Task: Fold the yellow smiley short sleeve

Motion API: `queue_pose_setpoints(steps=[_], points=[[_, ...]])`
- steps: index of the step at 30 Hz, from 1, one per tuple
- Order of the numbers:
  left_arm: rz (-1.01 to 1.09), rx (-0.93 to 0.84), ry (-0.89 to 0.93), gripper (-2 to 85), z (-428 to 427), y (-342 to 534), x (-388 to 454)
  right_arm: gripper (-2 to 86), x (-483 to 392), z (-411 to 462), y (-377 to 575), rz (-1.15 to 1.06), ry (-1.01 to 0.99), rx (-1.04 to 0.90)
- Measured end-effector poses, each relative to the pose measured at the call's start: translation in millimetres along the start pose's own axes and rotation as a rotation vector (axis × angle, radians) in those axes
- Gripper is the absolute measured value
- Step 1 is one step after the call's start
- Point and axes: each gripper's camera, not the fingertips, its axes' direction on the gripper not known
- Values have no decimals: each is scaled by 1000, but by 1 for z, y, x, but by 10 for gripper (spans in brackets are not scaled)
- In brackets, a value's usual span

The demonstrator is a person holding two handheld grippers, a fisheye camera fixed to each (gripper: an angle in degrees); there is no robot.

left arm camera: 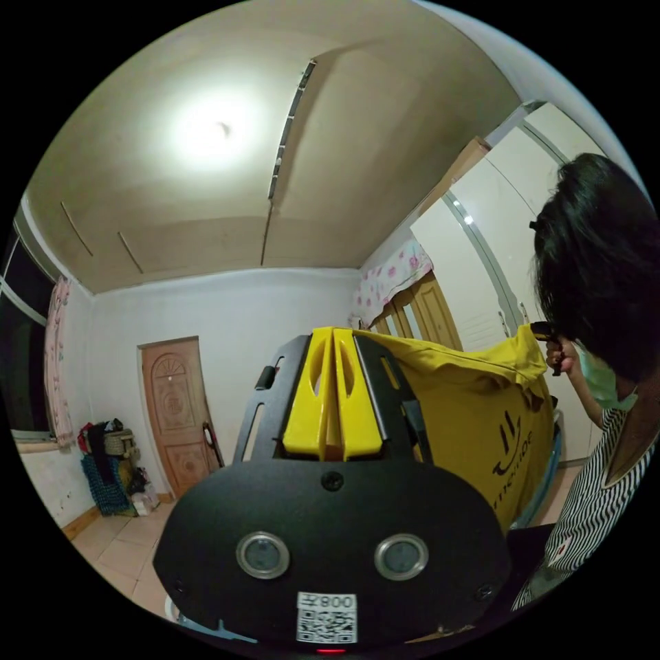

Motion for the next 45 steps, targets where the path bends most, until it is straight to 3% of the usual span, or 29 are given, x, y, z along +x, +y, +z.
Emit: queue_pose_setpoints(steps=[9, 18, 24, 29, 32, 35, 39, 45], points=[[-14, -121, -35, -1, 113, 48, -69, 1, 132, 79, -20, 19, 27, -73], [-61, -424, -45, -1, 353, 188, -208, 0, 375, 223, -22, 180, 185, -258], [-140, -728, -23, 2, 557, 378, -314, 1, 590, 355, 18, 362, 267, -465], [-277, -1077, 29, 12, 706, 627, -396, 1, 771, 473, 91, 565, 358, -730], [-395, -1292, 12, 27, 732, 763, -442, 0, 871, 527, 152, 755, 466, -917], [-470, -1309, 78, 64, 716, 841, -499, 2, 941, 551, 182, 844, 548, -953], [-553, -1308, 102, 91, 677, 903, -587, 18, 977, 592, 178, 668, 446, -939], [-663, -1416, -122, 107, 611, 984, -738, 69, 997, 700, 183, 349, 376, -1112]])
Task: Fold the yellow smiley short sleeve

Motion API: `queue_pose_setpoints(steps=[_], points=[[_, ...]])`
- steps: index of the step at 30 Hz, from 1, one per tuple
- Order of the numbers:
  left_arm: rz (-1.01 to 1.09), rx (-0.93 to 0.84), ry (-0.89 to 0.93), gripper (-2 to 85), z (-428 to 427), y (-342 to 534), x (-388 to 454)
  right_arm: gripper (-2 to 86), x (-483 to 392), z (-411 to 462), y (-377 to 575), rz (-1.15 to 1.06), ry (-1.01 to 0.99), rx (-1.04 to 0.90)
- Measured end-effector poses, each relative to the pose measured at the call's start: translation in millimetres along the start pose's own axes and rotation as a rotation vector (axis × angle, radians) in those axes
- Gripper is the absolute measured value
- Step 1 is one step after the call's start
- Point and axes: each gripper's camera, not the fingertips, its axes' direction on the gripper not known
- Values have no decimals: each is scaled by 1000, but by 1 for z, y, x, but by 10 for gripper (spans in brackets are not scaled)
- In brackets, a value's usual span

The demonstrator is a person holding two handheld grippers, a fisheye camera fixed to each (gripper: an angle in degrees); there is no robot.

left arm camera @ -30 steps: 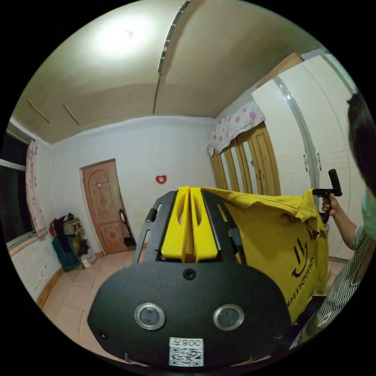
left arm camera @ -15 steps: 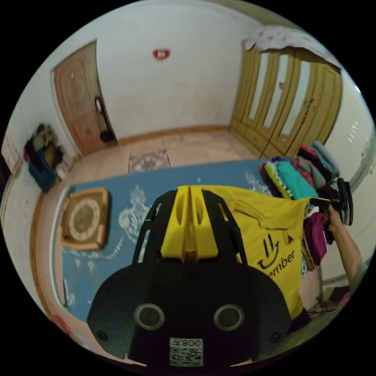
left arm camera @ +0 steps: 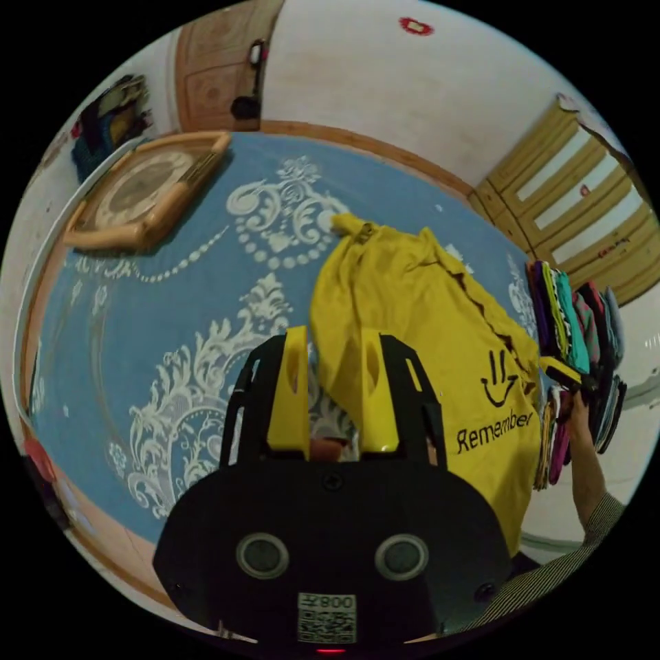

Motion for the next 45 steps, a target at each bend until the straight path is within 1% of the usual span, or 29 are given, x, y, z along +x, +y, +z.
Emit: queue_pose_setpoints(steps=[2, 3, 6, 8, 9, 10, 13, 16, 23, 26, 27, 28, 30, 33, 35, 37, 38, 39, 40, 42, 45], points=[[-63, -28, -3, 107, 5, -21, -58, 76, -1, 18, -27, -47, 49, -59], [-72, -30, -1, 106, 5, -26, -70, 80, 2, 28, -43, -47, 84, -91], [-74, -53, -34, 94, 7, -57, -121, 82, 19, 31, -73, -37, 61, -76], [-90, -129, -50, 72, 16, -80, -160, 78, 28, 32, -91, -44, 106, -65], [-100, -135, -66, 62, 16, -84, -170, 73, 33, 34, -104, -58, 135, -72], [-92, -110, -80, 44, 9, -92, -188, 65, 38, 39, -118, -77, 165, -93], [-105, -91, -39, 18, -15, -111, -238, 15, 53, 50, -152, -98, 243, -151], [-121, -9, 9, 9, -59, -125, -290, 3, 68, 48, -185, -118, 278, -172], [-129, 194, 46, 5, -185, -138, -406, 1, 115, -13, -275, -101, 384, -39], [-170, 262, 62, 6, -220, -131, -448, 3, 130, -41, -322, -103, 398, 11], [-176, 260, 48, 7, -222, -130, -455, 4, 136, -45, -340, -99, 375, 10], [-190, 232, 18, 8, -221, -128, -470, 5, 145, -43, -355, -82, 341, -24], [-212, 175, 21, 11, -215, -124, -493, 8, 160, -31, -373, -35, 320, -105], [-233, 164, 70, 18, -223, -114, -523, 27, 182, -19, -373, 48, 440, -142], [-206, 160, 95, 25, -237, -109, -540, 48, 195, -23, -362, 77, 408, -122], [-185, 154, 109, 28, -247, -107, -550, 69, 202, -40, -334, 75, 279, -48], [-179, 152, 120, 31, -253, -105, -556, 71, 199, -44, -325, 57, 230, -27], [-175, 152, 126, 32, -255, -104, -558, 74, 185, -50, -302, -36, 111, 2], [-169, 147, 137, 36, -260, -103, -563, 76, 169, -51, -280, -102, 44, 2], [-168, 135, 152, 41, -265, -104, -568, 79, 145, -46, -252, -178, 54, -14], [-171, 95, 168, 44, -269, -109, -574, 78, 124, -22, -229, -241, 171, -88]])
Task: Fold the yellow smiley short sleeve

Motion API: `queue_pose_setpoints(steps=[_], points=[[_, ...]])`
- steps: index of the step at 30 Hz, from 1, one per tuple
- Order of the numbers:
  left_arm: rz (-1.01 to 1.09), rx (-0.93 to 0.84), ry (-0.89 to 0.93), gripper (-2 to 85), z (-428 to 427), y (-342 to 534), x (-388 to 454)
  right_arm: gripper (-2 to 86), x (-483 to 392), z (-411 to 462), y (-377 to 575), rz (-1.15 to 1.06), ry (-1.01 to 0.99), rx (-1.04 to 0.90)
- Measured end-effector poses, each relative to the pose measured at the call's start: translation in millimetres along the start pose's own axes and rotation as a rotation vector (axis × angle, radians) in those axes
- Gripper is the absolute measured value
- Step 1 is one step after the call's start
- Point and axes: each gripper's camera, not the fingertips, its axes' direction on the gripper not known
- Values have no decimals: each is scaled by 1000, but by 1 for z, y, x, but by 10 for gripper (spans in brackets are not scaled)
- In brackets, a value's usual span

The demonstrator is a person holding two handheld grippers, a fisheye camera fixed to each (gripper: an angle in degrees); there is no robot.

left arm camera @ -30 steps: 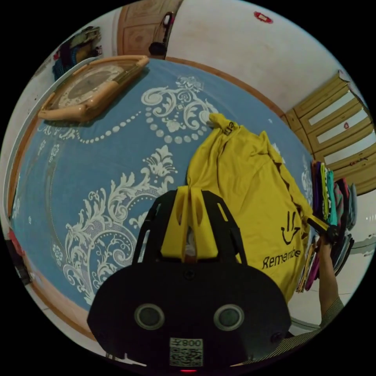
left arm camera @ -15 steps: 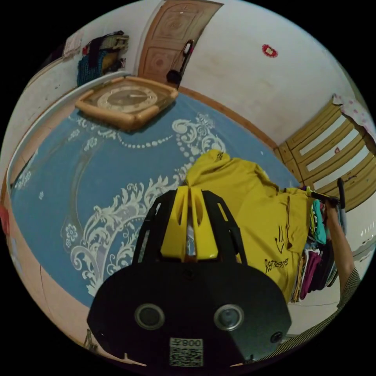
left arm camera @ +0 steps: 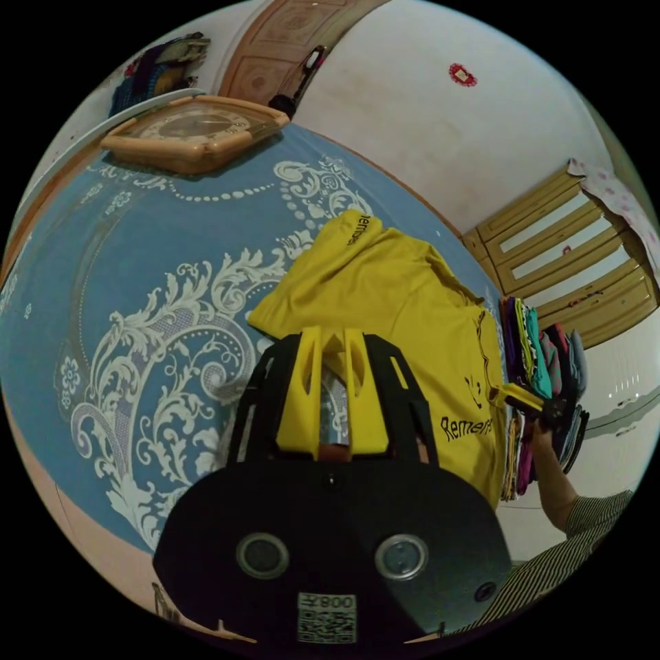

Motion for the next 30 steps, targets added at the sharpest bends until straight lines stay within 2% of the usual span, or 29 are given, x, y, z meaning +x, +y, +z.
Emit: queue_pose_setpoints(steps=[4, 9, 13, 16, 19, 21, 23, 25, 26, 30], points=[[-26, -60, -39, 24, -4, -6, -1, 30, 11, 22, 2, 86, -16, -108], [-12, -54, -44, 7, -30, -7, 4, 8, 42, -17, 18, 157, 52, -70], [2, -7, -28, 4, -63, -4, 7, 4, 120, -76, 68, 422, 156, 7], [-7, 26, -10, 4, -82, 4, 9, 3, 162, -91, 114, 615, 140, -26], [4, 64, -1, 5, -102, 12, 19, 2, 167, -104, 155, 794, 201, 34], [33, 78, -7, 8, -111, 13, 30, 2, 161, -109, 168, 844, 145, 98], [101, 67, -17, 13, -116, 9, 52, 2, 143, -113, 163, 760, 39, 206], [149, 48, -40, 21, -114, 0, 70, 3, 109, -102, 125, 540, -54, 179], [172, 33, -56, 27, -112, -7, 81, 4, 100, -98, 114, 491, -43, 155], [217, 20, -81, 66, -103, -32, 113, 22, 60, -66, 58, 283, 202, 37]])
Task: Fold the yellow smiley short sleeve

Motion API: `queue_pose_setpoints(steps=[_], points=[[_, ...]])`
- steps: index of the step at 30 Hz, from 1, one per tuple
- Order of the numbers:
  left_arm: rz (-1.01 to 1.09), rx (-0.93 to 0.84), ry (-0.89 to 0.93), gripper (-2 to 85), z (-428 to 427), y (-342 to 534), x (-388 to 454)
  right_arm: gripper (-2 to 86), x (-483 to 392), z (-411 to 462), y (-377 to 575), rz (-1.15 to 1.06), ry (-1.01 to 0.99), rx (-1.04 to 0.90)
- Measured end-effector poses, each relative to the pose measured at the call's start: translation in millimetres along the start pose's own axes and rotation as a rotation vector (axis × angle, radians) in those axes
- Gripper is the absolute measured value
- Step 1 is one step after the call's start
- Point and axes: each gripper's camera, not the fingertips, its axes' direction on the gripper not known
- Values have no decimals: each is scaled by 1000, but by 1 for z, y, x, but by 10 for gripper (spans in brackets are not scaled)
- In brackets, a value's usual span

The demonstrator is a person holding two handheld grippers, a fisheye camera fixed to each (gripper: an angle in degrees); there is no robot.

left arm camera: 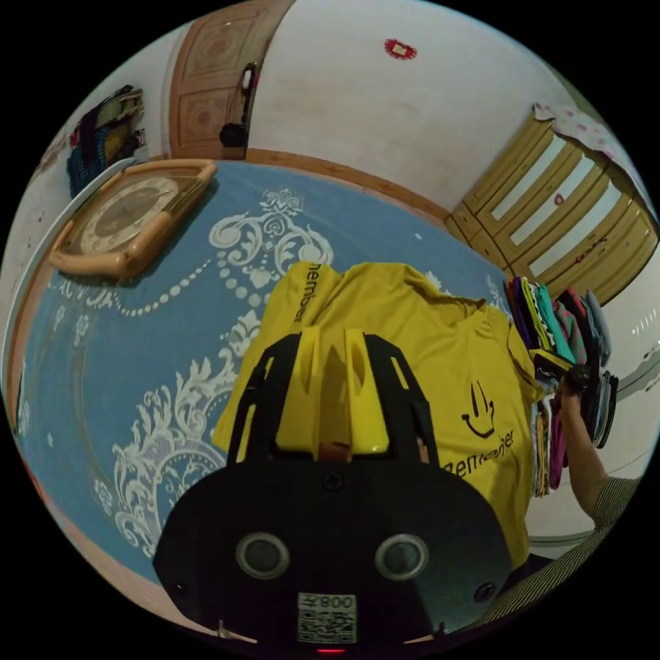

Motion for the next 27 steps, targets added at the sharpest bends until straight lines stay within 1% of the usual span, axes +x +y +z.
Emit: queue_pose_setpoints(steps=[3, 5, 7, 8, 10, 12, 13, 16, 20, 23, 27], points=[[-5, -39, -26, 88, 13, -25, 11, 67, -14, 15, -7, -65, 20, -38], [-22, -75, -104, 88, 24, -37, 17, 74, -13, 25, -2, -46, 9, -67], [-45, -121, -136, 71, 35, -41, 20, 53, -8, 36, 8, -14, -20, -114], [-65, -163, -155, 49, 42, -39, 22, 42, -6, 37, 12, 0, -27, -116], [-74, -185, -163, 29, 44, -32, 28, 14, 1, 37, 25, 22, -44, -123], [-65, -168, -167, 21, 33, -23, 37, 7, 5, 34, 35, 3, -45, -136], [-53, -144, -161, 17, 20, -17, 42, 5, 9, 29, 42, -2, -10, -136], [-41, -39, -154, 13, -28, -3, 49, 1, 28, -2, 60, -3, 24, -56], [-108, 66, -168, 15, -91, 15, 38, 1, 68, -39, 78, 52, 110, -4], [-169, 55, -173, 23, -110, 31, 28, 2, 107, -53, 90, 133, 193, -21], [-214, 26, -167, 45, -125, 64, 30, 3, 154, -50, 122, 261, 184, -99]])
